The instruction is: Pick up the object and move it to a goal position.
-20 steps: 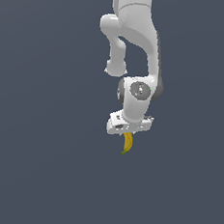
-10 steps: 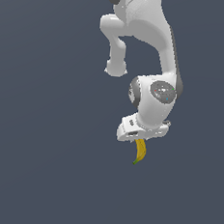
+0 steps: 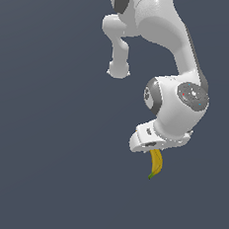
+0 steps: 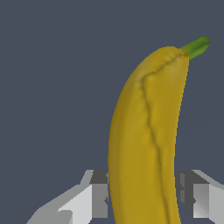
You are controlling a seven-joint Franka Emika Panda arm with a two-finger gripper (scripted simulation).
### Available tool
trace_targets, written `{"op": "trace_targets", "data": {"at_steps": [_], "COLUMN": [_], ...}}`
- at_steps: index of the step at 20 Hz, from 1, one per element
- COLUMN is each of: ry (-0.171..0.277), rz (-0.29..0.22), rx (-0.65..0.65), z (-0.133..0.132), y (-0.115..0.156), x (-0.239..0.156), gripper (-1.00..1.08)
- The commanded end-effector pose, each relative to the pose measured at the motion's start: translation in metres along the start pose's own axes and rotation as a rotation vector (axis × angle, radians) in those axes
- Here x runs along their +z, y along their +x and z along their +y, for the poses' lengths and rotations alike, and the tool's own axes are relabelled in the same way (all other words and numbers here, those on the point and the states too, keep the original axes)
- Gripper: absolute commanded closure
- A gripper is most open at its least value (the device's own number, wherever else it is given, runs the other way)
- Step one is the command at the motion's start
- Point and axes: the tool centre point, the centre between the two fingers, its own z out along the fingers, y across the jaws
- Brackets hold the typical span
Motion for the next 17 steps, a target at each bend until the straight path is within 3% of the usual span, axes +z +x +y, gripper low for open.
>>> {"op": "trace_targets", "data": {"at_steps": [1,17], "ry": [0.000,0.000], "rz": [0.002,0.002], "rx": [0.001,0.001], "z": [-0.004,-0.014], "y": [0.010,0.032], "x": [-0.008,-0.023], "gripper": [1.08,1.08]}}
